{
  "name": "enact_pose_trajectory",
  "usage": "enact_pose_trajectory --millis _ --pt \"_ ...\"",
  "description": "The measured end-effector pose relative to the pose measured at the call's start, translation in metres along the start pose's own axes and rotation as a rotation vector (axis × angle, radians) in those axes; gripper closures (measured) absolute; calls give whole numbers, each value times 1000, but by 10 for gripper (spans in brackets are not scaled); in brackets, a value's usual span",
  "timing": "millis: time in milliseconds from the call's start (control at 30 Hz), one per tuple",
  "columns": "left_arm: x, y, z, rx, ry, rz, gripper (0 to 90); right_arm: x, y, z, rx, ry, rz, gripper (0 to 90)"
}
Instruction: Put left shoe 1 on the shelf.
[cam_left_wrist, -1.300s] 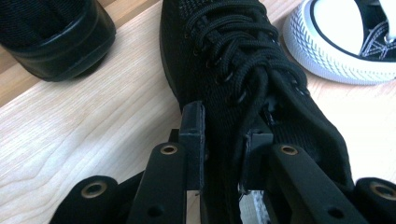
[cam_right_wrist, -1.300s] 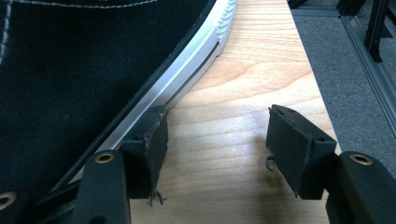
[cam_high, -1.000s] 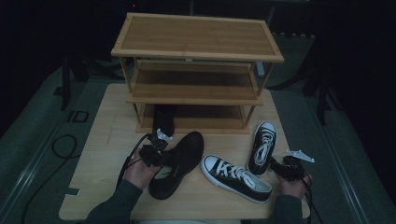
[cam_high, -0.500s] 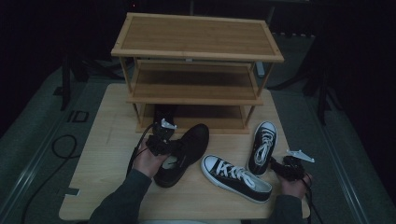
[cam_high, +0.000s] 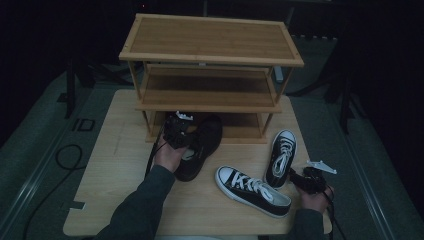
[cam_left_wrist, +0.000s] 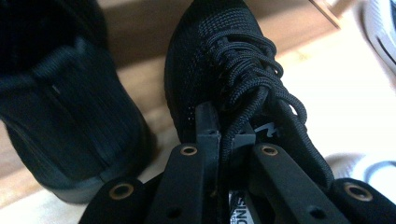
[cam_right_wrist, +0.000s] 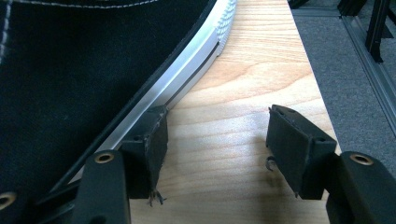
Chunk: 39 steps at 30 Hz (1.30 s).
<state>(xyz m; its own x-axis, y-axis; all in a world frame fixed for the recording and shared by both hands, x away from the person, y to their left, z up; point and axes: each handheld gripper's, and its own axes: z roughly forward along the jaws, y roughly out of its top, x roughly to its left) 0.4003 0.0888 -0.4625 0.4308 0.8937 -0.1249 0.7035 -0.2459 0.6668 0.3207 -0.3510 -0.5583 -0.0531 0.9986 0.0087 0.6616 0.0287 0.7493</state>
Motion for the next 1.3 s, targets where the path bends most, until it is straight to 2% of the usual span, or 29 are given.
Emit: enact_pose_trajectory --millis 67,100,367,533,600,700,800,867,1033,1133,1300 --pt "2 3 3 -15 26 -16 871 0 0 0 0 0 0 384" --pt "2 3 3 -15 26 -16 871 0 0 0 0 0 -1 384" --pt "6 7 10 -59 128 -72 871 0 0 0 0 1 -1 384" --pt "6 8 16 -85 158 -102 869 0 0 0 0 1 -1 384" --pt "5 6 19 -89 168 -99 866 0 0 0 0 1 -1 384" --pt "6 4 21 -94 163 -100 814 0 0 0 0 1 -1 384" --pt "8 3 17 -98 148 -77 686 0 0 0 0 1 -1 384" --pt "8 4 11 -103 129 -69 632 0 0 0 0 1 -1 384" --pt "8 4 -3 -95 90 -58 567 0 0 0 0 1 -1 384" --pt "6 3 -11 -84 78 -35 544 0 0 0 0 1 -1 384" --pt "6 -1 -24 -103 51 -19 535 0 0 0 0 2 -1 384"
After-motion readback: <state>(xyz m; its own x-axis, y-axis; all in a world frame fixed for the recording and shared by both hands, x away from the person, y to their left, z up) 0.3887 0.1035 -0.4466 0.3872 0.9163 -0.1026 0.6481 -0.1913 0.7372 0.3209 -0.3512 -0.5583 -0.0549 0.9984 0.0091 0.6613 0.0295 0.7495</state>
